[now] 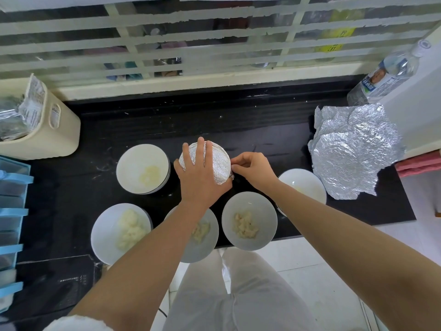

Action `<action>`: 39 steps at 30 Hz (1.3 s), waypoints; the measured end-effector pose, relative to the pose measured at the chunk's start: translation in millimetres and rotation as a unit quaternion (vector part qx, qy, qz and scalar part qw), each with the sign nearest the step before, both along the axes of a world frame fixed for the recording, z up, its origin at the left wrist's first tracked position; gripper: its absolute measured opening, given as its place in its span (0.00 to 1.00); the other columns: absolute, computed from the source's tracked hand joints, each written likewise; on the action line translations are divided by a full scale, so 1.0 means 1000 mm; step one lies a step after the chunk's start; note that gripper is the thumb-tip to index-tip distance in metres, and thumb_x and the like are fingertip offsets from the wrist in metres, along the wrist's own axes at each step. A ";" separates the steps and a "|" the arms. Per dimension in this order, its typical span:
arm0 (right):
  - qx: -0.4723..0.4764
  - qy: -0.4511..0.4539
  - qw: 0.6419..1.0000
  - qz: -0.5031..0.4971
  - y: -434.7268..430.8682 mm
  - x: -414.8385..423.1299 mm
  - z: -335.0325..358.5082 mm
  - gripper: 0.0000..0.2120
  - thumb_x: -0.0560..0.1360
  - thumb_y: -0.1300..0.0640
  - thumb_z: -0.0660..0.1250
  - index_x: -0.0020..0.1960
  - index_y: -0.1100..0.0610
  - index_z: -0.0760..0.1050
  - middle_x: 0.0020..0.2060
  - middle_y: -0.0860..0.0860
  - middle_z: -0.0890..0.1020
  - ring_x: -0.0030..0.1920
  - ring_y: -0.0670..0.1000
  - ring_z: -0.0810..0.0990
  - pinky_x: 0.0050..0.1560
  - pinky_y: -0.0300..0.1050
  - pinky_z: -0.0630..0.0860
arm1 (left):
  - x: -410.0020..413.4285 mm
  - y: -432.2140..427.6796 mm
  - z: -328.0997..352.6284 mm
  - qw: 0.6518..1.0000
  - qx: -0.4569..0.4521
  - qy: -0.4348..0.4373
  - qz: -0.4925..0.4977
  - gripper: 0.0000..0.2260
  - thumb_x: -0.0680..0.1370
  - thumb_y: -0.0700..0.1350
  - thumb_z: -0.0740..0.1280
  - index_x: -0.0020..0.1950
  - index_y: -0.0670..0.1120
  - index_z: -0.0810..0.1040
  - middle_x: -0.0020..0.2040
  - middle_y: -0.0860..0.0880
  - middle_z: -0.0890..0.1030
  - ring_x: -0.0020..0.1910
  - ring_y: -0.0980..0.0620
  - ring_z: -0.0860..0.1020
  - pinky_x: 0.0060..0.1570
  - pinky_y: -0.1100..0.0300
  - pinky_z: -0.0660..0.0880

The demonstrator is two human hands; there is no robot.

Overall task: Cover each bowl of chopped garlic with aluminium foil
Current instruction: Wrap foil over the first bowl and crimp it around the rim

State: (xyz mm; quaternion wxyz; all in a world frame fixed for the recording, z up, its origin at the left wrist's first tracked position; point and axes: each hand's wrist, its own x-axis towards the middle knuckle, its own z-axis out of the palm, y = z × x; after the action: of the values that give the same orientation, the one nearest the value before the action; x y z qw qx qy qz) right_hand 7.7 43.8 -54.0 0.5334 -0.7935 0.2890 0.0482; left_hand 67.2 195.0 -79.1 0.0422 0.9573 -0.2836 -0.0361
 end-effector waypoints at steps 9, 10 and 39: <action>-0.096 0.000 0.995 0.001 0.009 0.000 0.001 0.06 0.72 0.62 0.70 0.39 0.52 0.79 0.33 0.43 0.81 0.37 0.44 0.81 0.45 0.44 0.81 | 0.000 -0.001 -0.001 1.000 0.003 0.000 0.001 0.46 0.70 0.73 0.56 0.78 0.45 0.59 0.79 0.45 0.58 0.76 0.34 0.58 0.64 0.34 0.65; -0.100 -0.002 0.995 -0.006 0.011 -0.001 0.000 0.06 0.72 0.61 0.70 0.39 0.52 0.79 0.33 0.43 0.81 0.37 0.44 0.81 0.45 0.45 0.81 | -0.001 -0.001 -0.001 1.000 0.003 0.000 0.001 0.46 0.69 0.73 0.56 0.78 0.45 0.59 0.79 0.45 0.58 0.76 0.34 0.58 0.64 0.34 0.65; -0.070 0.003 0.998 0.009 0.010 -0.009 -0.001 0.05 0.69 0.64 0.73 0.41 0.55 0.82 0.37 0.48 0.85 0.40 0.46 0.83 0.49 0.47 0.81 | 0.000 0.000 0.001 1.000 0.004 0.005 -0.007 0.45 0.69 0.72 0.55 0.78 0.44 0.59 0.79 0.45 0.58 0.75 0.34 0.58 0.63 0.32 0.65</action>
State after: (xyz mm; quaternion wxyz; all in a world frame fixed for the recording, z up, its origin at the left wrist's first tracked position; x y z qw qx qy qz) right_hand -0.9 53.3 -54.9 0.4755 -0.8311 0.2862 0.0345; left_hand 67.5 195.1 -77.9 0.0393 0.9553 -0.2901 -0.0422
